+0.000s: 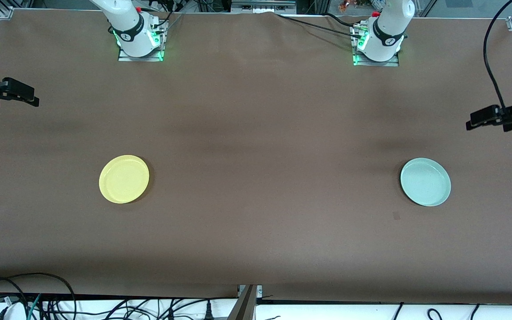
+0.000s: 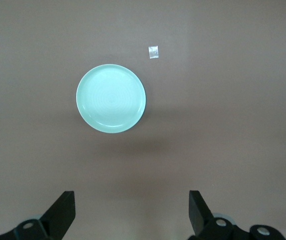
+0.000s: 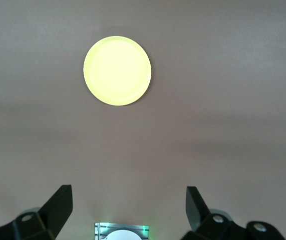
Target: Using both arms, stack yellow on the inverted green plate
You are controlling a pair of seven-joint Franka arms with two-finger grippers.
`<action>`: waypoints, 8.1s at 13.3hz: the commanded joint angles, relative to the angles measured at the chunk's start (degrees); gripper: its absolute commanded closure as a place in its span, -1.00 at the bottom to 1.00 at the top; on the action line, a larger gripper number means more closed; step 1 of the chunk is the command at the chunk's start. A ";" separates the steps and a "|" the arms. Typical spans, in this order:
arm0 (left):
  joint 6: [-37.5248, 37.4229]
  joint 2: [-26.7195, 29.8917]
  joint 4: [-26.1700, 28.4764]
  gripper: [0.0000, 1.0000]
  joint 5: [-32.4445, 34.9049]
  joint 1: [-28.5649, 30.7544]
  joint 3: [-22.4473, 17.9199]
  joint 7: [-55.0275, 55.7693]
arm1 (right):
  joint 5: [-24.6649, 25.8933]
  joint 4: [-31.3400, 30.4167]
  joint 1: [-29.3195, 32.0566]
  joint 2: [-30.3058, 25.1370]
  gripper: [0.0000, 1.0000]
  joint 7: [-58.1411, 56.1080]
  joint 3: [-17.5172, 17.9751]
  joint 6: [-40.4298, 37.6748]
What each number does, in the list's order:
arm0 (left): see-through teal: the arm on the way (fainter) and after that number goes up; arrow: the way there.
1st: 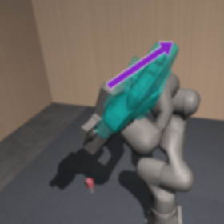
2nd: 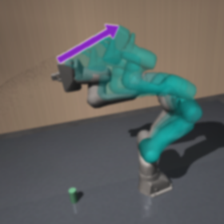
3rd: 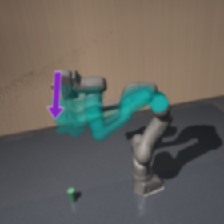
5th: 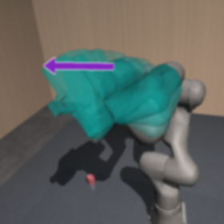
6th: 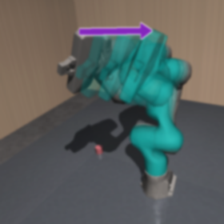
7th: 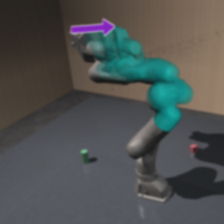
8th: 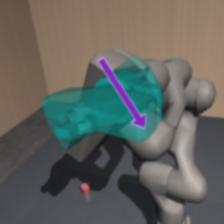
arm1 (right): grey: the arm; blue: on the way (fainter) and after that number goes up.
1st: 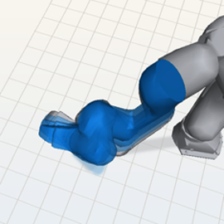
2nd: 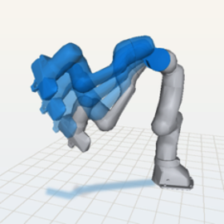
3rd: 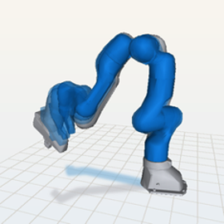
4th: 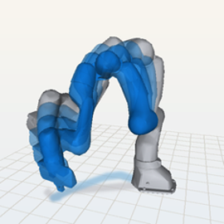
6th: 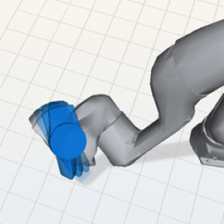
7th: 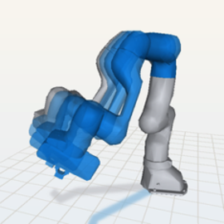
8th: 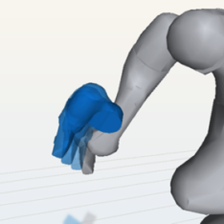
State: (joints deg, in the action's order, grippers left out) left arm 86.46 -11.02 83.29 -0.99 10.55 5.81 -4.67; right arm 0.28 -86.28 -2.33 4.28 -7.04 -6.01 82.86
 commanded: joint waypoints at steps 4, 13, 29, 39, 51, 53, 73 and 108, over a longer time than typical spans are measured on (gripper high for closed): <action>3.98 -3.82 1.18 -1.00 1.78 2.02 0.43 0.02 | -0.80 1.02 0.48 0.46 -1.00 0.27 0.21 -0.16; 6.88 -10.76 1.96 -1.00 1.52 3.94 -0.01 -0.60 | -0.72 1.02 0.39 0.46 -1.00 0.53 0.21 -0.16; 24.90 -21.66 11.72 -1.00 3.80 11.34 -0.10 -0.69 | -0.19 1.02 0.39 2.75 -1.00 0.36 0.21 -0.16; 35.27 -25.18 17.26 -1.00 4.07 12.48 -0.36 0.28 | 0.51 0.93 2.24 8.98 -1.00 -0.08 0.12 2.74; 35.80 -26.15 17.08 1.00 4.16 14.06 -0.63 -0.95 | -5.46 0.23 2.85 24.27 -1.00 -0.08 0.21 18.90; 35.80 -26.15 16.99 1.00 4.16 13.89 -0.63 -0.86 | -8.09 -0.30 3.12 26.82 -1.00 -0.17 0.21 19.97; 12.51 -21.94 -5.68 1.00 9.42 -4.20 0.25 1.50 | -11.78 -16.82 3.65 29.91 -1.00 -1.22 0.65 46.69; -7.89 -39.51 -18.86 1.00 61.20 -66.44 -1.33 48.62 | -21.37 -9.11 4.88 30.43 1.00 -16.96 0.30 35.55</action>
State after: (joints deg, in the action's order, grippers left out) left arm 78.35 -47.19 68.90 58.56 -54.05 5.32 44.29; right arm -20.54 -99.17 1.86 35.30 -22.94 -6.03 123.93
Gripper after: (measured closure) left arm 0.969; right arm 0.982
